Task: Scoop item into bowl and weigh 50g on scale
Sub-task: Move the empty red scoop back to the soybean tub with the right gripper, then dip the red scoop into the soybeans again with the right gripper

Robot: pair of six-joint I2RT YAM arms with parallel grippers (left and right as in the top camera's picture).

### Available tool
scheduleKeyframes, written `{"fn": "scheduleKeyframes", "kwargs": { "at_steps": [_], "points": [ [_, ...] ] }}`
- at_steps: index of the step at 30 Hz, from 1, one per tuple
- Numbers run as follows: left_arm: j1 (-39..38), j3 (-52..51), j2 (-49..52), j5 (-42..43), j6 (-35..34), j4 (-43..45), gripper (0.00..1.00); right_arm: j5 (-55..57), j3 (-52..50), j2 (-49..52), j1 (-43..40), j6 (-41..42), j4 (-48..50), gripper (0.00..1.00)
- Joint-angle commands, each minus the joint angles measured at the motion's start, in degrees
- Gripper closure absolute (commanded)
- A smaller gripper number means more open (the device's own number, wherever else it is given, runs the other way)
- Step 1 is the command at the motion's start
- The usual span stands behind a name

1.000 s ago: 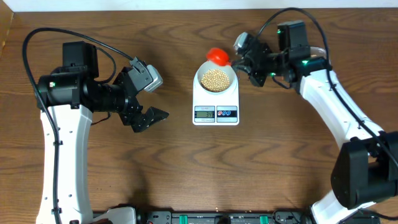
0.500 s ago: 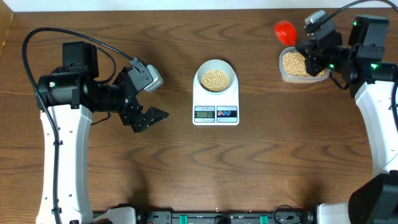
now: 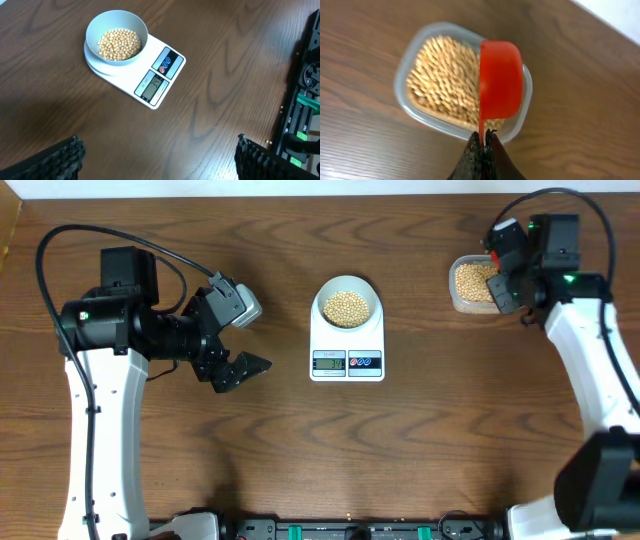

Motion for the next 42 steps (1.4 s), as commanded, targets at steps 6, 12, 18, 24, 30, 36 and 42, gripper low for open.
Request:
{"fn": "scheduleKeyframes", "kwargs": {
  "at_steps": [6, 12, 18, 24, 30, 36, 42],
  "points": [
    [0.2, -0.3, 0.0, -0.1, 0.5, -0.4, 0.02, 15.0, 0.0, 5.6, 4.3, -7.4, -0.2, 0.99],
    [0.2, -0.3, 0.0, -0.1, 0.5, -0.4, 0.02, 23.5, 0.0, 9.3, 5.6, -8.0, 1.0, 0.98],
    [0.2, -0.3, 0.0, -0.1, 0.5, -0.4, 0.02, 26.1, 0.0, 9.6, 6.6, -9.1, 4.6, 0.98],
    [0.2, -0.3, 0.0, -0.1, 0.5, -0.4, 0.02, 22.0, -0.1, 9.8, 6.6, -10.5, 4.5, 0.99],
    [0.2, -0.3, 0.0, -0.1, 0.5, -0.4, 0.02, 20.8, -1.3, 9.9, 6.6, -10.5, 4.3, 0.99],
    [0.2, -0.3, 0.0, -0.1, 0.5, -0.4, 0.02, 17.7, -2.7, 9.9, 6.3, -9.8, 4.2, 0.99],
    [0.2, -0.3, 0.0, -0.1, 0.5, -0.4, 0.02, 9.5, -2.7, 9.9, 4.9, -4.9, 4.0, 0.99]
  ]
}}
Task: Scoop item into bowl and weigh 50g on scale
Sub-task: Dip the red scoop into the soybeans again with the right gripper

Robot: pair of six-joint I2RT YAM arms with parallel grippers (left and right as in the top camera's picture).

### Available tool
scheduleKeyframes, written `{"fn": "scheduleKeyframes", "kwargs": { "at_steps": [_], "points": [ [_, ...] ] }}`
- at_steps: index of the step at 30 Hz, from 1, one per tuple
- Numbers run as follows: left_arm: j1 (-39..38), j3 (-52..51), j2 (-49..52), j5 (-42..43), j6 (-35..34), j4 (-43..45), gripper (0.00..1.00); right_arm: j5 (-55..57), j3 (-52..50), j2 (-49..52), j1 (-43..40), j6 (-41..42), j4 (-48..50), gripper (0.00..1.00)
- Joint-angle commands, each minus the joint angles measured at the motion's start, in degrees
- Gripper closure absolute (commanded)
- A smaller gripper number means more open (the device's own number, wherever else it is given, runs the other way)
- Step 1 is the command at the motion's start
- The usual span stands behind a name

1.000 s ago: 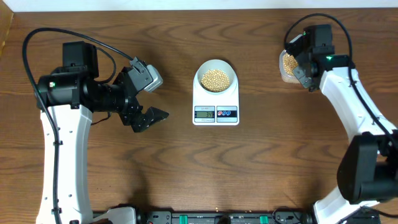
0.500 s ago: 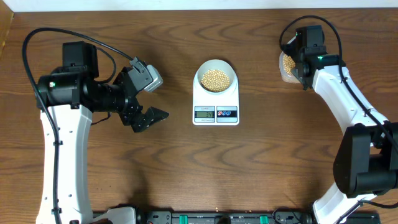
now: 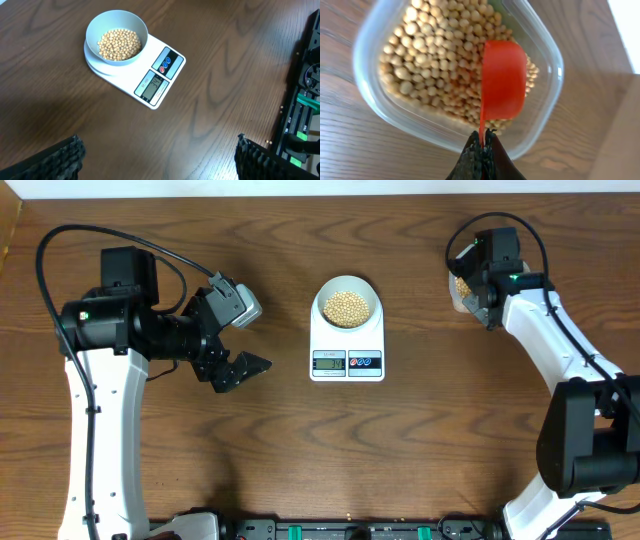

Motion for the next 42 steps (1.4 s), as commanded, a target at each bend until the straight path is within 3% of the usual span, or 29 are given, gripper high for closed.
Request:
{"fn": "scheduleKeyframes", "kwargs": {
  "at_steps": [1, 6, 17, 31, 42],
  "points": [
    [0.2, -0.3, 0.0, -0.1, 0.5, -0.4, 0.02, -7.1, -0.6, 0.1, -1.1, 4.1, -0.7, 0.99],
    [0.2, -0.3, 0.0, -0.1, 0.5, -0.4, 0.02, -15.3, -0.6, 0.1, -1.7, 4.8, -3.5, 0.99],
    [0.2, -0.3, 0.0, -0.1, 0.5, -0.4, 0.02, -27.8, -0.6, 0.1, -3.5, 17.5, -3.5, 0.99],
    [0.2, -0.3, 0.0, -0.1, 0.5, -0.4, 0.02, -48.6, -0.5, 0.1, -14.2, 31.1, -3.4, 0.99],
    [0.2, -0.3, 0.0, -0.1, 0.5, -0.4, 0.02, -56.2, -0.6, 0.1, -20.5, 35.5, -3.1, 0.99]
  ]
}}
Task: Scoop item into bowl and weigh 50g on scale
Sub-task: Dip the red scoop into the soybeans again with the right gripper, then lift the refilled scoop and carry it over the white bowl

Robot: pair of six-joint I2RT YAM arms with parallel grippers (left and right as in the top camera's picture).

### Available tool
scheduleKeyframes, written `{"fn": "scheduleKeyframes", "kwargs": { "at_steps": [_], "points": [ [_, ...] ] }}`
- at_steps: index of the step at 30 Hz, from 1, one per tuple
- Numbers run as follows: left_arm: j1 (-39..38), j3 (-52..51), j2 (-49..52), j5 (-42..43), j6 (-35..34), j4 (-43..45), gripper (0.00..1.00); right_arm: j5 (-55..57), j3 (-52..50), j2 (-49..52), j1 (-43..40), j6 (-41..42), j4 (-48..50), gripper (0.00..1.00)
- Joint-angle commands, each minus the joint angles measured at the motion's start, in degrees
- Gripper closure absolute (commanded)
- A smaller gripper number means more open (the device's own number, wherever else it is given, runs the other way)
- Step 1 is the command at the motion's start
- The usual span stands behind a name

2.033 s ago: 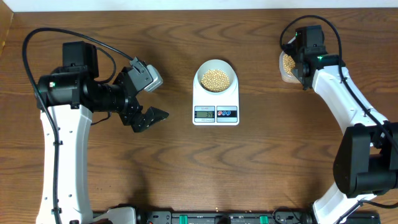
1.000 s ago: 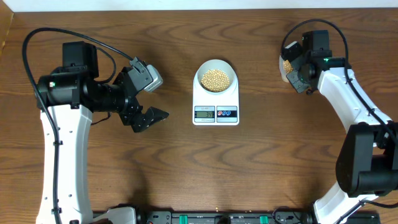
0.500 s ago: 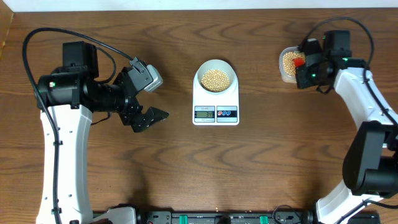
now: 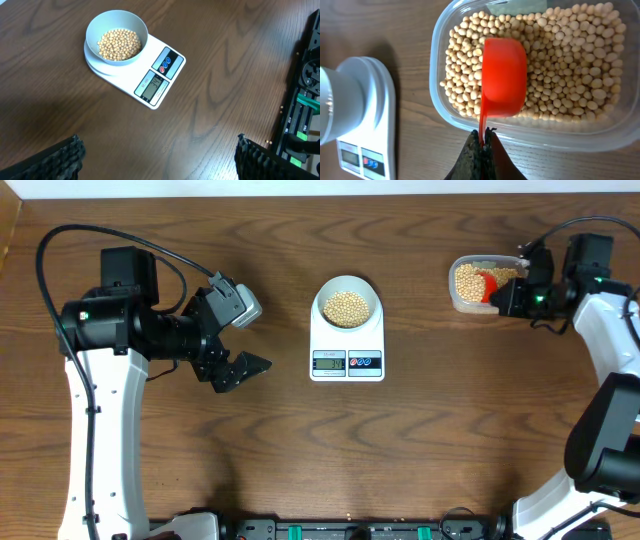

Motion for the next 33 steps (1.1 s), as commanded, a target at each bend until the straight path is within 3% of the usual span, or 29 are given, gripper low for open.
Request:
{"fn": "scheduleKeyframes", "kwargs": {
  "at_steps": [1, 19, 33],
  "points": [
    [0.2, -0.3, 0.0, -0.1, 0.5, -0.4, 0.02, -5.5, -0.6, 0.1, -1.7, 1.9, -0.2, 0.99],
    [0.2, -0.3, 0.0, -0.1, 0.5, -0.4, 0.02, -21.3, -0.6, 0.1, -12.3, 1.9, -0.2, 0.99],
    [0.2, -0.3, 0.0, -0.1, 0.5, -0.4, 0.02, -32.3, -0.6, 0.1, -13.4, 4.3, 1.2, 0.99]
  ]
}}
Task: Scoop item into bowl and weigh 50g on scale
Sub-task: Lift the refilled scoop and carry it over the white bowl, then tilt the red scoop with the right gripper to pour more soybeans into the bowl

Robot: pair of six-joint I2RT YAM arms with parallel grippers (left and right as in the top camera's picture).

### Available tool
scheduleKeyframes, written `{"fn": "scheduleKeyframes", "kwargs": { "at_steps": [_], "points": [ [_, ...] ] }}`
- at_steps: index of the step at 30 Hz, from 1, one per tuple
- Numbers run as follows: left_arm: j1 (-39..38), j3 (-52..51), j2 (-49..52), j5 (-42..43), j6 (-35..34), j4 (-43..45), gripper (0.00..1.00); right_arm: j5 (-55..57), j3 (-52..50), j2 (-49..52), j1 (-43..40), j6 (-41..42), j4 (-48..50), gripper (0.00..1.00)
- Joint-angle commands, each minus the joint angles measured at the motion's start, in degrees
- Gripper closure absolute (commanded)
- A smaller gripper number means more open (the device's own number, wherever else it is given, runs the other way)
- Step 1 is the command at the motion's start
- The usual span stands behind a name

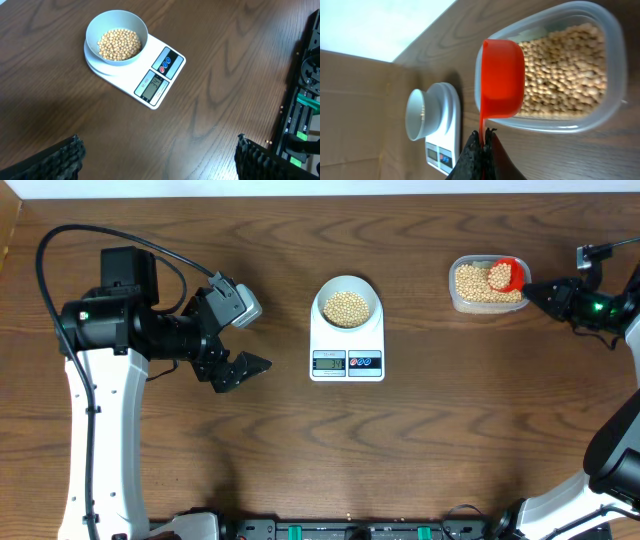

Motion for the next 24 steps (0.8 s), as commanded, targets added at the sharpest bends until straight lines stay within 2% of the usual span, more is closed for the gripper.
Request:
{"fn": "scheduleKeyframes", "kwargs": {
  "at_steps": [1, 10, 24],
  "points": [
    [0.2, -0.3, 0.0, -0.1, 0.5, -0.4, 0.02, -7.3, -0.5, 0.1, -0.3, 1.0, 1.3, 0.99],
    [0.2, -0.3, 0.0, -0.1, 0.5, -0.4, 0.02, -9.4, -0.5, 0.1, 2.8, 3.2, 3.6, 0.99],
    [0.2, -0.3, 0.0, -0.1, 0.5, -0.4, 0.02, -9.5, -0.5, 0.1, 17.7, 12.6, 15.4, 0.99]
  ]
}}
